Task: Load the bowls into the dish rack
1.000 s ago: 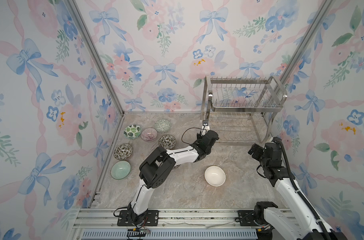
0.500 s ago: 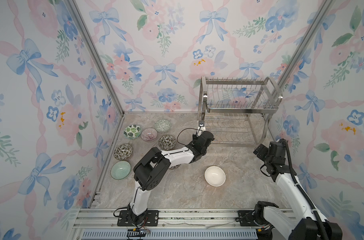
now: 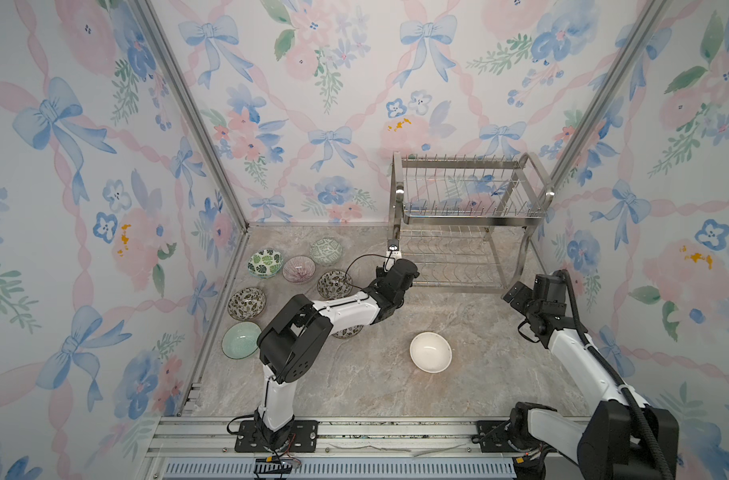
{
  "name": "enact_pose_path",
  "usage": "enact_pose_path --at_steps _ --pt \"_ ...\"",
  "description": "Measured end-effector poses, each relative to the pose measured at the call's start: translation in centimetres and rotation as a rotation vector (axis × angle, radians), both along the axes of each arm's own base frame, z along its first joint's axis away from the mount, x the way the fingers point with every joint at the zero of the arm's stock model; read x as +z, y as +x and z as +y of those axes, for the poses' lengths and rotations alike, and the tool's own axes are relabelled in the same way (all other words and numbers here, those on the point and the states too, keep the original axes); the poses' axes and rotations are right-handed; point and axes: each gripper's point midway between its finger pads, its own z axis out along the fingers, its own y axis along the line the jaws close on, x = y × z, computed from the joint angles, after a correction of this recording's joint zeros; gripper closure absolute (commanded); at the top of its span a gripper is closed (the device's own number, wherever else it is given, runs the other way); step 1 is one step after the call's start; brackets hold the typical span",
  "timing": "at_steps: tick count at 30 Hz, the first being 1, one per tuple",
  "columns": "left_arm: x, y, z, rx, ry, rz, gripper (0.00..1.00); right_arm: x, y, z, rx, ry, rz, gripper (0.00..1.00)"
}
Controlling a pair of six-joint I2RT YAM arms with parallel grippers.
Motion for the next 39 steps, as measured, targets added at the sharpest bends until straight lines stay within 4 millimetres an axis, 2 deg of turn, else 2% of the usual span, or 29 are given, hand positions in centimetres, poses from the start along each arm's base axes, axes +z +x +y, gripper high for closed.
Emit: enact_pose_path --at_steps 4,7,8,11,14,17,20,24,26,32,35,39 --pt "0.0 0.4 -0.2 -0.008 -0.005 0.005 1.00 -0.7 0.5 0.9 0.031 -0.001 0.024 0.03" --pt "0.0 0.5 -0.4 -0.021 -0.010 0.010 1.00 -0.4 1.0 2.2 0.075 -0.012 0.025 0.04" --pt "0.0 0.5 -0.5 -0.026 -0.011 0.014 0.97 -0.2 1.3 2.7 0.092 -0.020 0.026 0.04" --pt "0.0 0.5 -0.5 -0.033 -0.011 0.024 0.72 0.8 2.0 4.2 0.138 -0.044 0.014 0.04" --pt "0.0 0.7 -0.5 -0.023 -0.035 0.048 0.53 2.0 2.5 5.5 0.175 -0.077 0.000 0.04" --pt "0.4 1.1 -0.1 -0.008 -0.043 0.074 0.25 2.7 2.4 6.3 0.192 -0.117 0.010 0.03" --pt "0.7 1.3 0.4 -0.003 -0.030 0.094 0.02 3.1 2.0 6.6 0.192 -0.167 0.036 0.04" --pt "0.2 0.3 0.8 -0.031 0.023 0.147 0.02 3.3 1.1 6.1 0.162 -0.208 0.068 0.03" --pt "0.5 -0.3 0.8 -0.058 0.033 0.168 0.02 4.1 0.6 5.9 0.147 -0.195 0.046 0.03" --pt "3.8 -3.6 2.1 -0.139 0.020 0.176 0.02 6.5 -0.3 6.8 0.197 -0.068 -0.096 0.04" --pt "5.4 -5.3 3.0 -0.166 0.019 0.174 0.02 6.4 0.5 8.5 0.258 -0.064 -0.067 0.03" --pt "5.9 -7.4 4.7 -0.179 0.040 0.202 0.02 5.2 1.3 11.8 0.360 -0.075 -0.008 0.03"
